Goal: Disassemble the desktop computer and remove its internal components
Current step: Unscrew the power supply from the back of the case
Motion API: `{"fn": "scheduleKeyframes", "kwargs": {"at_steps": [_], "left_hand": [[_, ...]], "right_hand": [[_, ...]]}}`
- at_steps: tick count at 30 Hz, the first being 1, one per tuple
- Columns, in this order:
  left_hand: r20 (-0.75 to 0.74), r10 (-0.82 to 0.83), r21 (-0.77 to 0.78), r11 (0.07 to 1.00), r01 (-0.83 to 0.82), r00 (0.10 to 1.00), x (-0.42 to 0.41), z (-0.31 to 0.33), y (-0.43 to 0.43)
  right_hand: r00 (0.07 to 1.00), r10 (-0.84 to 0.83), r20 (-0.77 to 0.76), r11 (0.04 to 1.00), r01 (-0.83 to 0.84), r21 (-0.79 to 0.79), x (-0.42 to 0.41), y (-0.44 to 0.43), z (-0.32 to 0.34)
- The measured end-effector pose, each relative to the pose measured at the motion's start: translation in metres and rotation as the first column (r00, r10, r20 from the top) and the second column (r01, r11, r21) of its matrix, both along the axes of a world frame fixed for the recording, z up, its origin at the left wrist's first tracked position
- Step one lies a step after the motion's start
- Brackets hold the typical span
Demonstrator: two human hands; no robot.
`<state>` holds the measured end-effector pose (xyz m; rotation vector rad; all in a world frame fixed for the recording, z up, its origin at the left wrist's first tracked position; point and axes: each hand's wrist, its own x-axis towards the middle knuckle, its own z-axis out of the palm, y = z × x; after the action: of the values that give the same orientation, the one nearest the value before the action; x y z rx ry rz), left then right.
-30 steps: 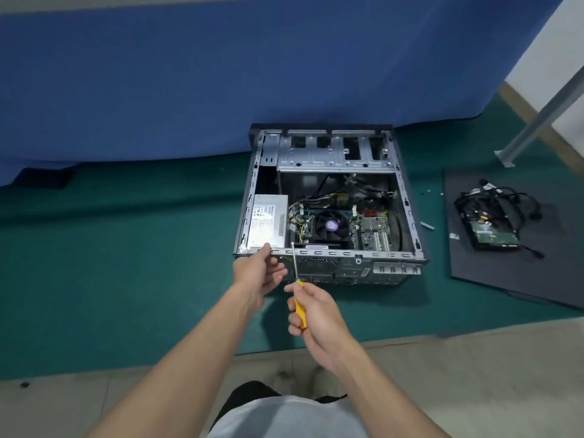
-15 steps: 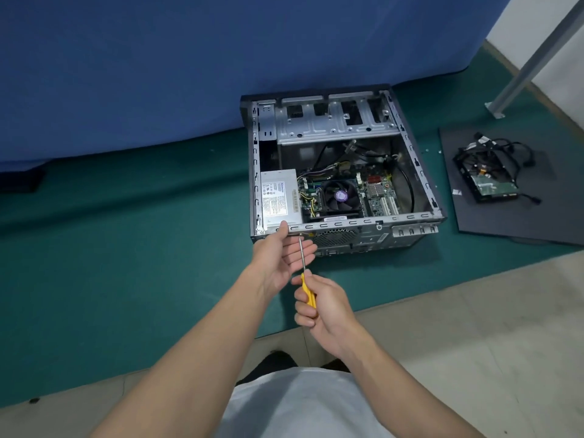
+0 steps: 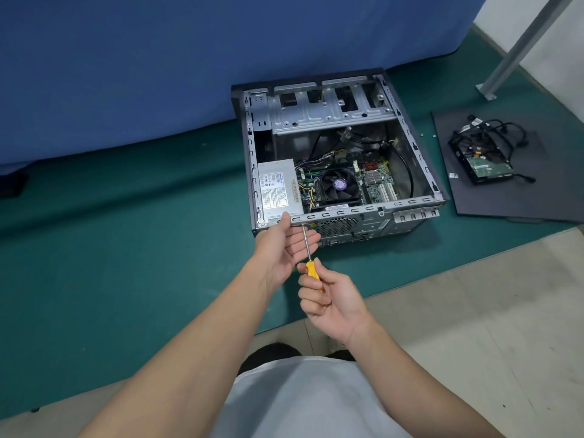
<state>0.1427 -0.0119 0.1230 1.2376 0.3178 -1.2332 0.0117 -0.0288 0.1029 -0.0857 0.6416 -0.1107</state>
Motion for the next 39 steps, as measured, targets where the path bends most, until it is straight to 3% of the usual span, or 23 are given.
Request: {"fn": "scheduleKeyframes", "kwargs": {"at_steps": [4, 6, 9, 11, 12, 13, 14, 15, 16, 17, 20, 21, 23, 25, 26, 28, 31, 33, 35, 36, 37, 38, 39], "left_hand": [[0.008, -0.001, 0.007, 1.0, 0.001, 1.0, -0.001, 0.001, -0.001], [0.01, -0.006, 0.014, 1.0, 0.006, 1.0, -0.001, 0.002, -0.001], [0.017, -0.002, 0.02, 1.0, 0.002, 1.0, -0.002, 0.003, -0.002], [0.026, 0.004, 0.03, 1.0, -0.005, 1.0, -0.002, 0.004, -0.002], [0.03, 0.009, 0.037, 0.999, -0.01, 1.0, -0.003, 0.004, -0.003], [0.034, 0.015, 0.042, 0.999, -0.017, 0.999, -0.004, 0.004, -0.004], [0.039, 0.02, 0.048, 0.999, -0.022, 0.999, -0.004, 0.004, -0.004], [0.043, 0.025, 0.05, 0.998, -0.027, 0.999, -0.005, 0.004, -0.004], [0.052, 0.029, 0.055, 0.998, -0.032, 0.998, -0.005, 0.005, -0.005], [0.062, 0.033, 0.061, 0.997, -0.037, 0.998, -0.007, 0.005, -0.005], [0.121, 0.026, 0.088, 0.995, -0.037, 0.992, -0.013, 0.005, -0.008], [0.141, 0.026, 0.095, 0.995, -0.039, 0.99, -0.015, 0.006, -0.009], [0.163, 0.034, 0.114, 0.992, -0.054, 0.986, -0.017, 0.005, -0.011], [0.178, 0.036, 0.123, 0.991, -0.058, 0.983, -0.018, 0.005, -0.013], [0.186, 0.033, 0.127, 0.99, -0.058, 0.982, -0.018, 0.005, -0.014], [0.195, 0.042, 0.13, 0.989, -0.069, 0.98, -0.017, 0.005, -0.013], [0.202, 0.05, 0.113, 0.991, -0.074, 0.978, -0.017, 0.006, -0.012], [0.213, 0.048, 0.109, 0.991, -0.072, 0.976, -0.018, 0.006, -0.011], [0.22, 0.052, 0.108, 0.991, -0.077, 0.974, -0.02, 0.005, -0.011], [0.221, 0.062, 0.106, 0.991, -0.087, 0.973, -0.021, 0.005, -0.012], [0.22, 0.074, 0.104, 0.99, -0.099, 0.973, -0.021, 0.005, -0.013], [0.219, 0.084, 0.101, 0.989, -0.109, 0.972, -0.021, 0.005, -0.014], [0.218, 0.09, 0.096, 0.989, -0.113, 0.972, -0.021, 0.005, -0.014]], "right_hand": [[0.998, -0.019, 0.055, 0.995, 0.013, 0.096, -0.003, -0.003, -0.004], [0.999, -0.021, 0.04, 0.998, 0.019, 0.063, -0.003, -0.004, -0.004], [0.988, 0.024, -0.149, 0.978, -0.055, -0.202, -0.001, -0.005, 0.003], [0.937, 0.005, -0.35, 0.903, -0.155, -0.401, 0.004, -0.002, 0.008], [0.896, -0.012, -0.443, 0.821, -0.244, -0.516, 0.008, 0.0, 0.012], [0.834, -0.032, -0.55, 0.668, -0.392, -0.633, 0.011, 0.004, 0.017], [0.746, -0.079, -0.661, 0.452, -0.564, -0.691, 0.014, 0.007, 0.019], [0.659, -0.141, -0.738, 0.231, -0.704, -0.672, 0.016, 0.01, 0.021], [0.601, -0.204, -0.773, 0.082, -0.776, -0.625, 0.018, 0.013, 0.021], [0.576, -0.24, -0.782, 0.026, -0.801, -0.598, 0.02, 0.014, 0.022], [0.587, -0.246, -0.771, 0.06, -0.785, -0.617, 0.023, 0.014, 0.026], [0.616, -0.214, -0.759, 0.12, -0.754, -0.646, 0.022, 0.013, 0.028], [0.746, -0.075, -0.662, 0.436, -0.573, -0.694, 0.015, 0.007, 0.03], [0.882, 0.086, -0.463, 0.787, -0.345, -0.512, 0.0, -0.003, 0.029], [0.923, 0.15, -0.355, 0.875, -0.291, -0.388, -0.01, -0.008, 0.03], [0.95, 0.235, -0.206, 0.923, -0.284, -0.258, -0.023, -0.013, 0.031], [0.95, 0.224, -0.217, 0.905, -0.285, -0.314, -0.023, -0.009, 0.03], [0.89, 0.206, -0.407, 0.758, -0.408, -0.509, -0.014, -0.001, 0.031], [0.723, 0.069, -0.687, 0.355, -0.662, -0.661, -0.007, 0.007, 0.03], [0.635, -0.045, -0.771, 0.127, -0.762, -0.635, -0.006, 0.009, 0.029], [0.583, -0.143, -0.8, -0.029, -0.81, -0.585, -0.005, 0.011, 0.031], [0.583, -0.181, -0.792, -0.077, -0.811, -0.579, -0.004, 0.011, 0.034], [0.614, -0.142, -0.777, -0.045, -0.788, -0.614, -0.005, 0.009, 0.036]]}}
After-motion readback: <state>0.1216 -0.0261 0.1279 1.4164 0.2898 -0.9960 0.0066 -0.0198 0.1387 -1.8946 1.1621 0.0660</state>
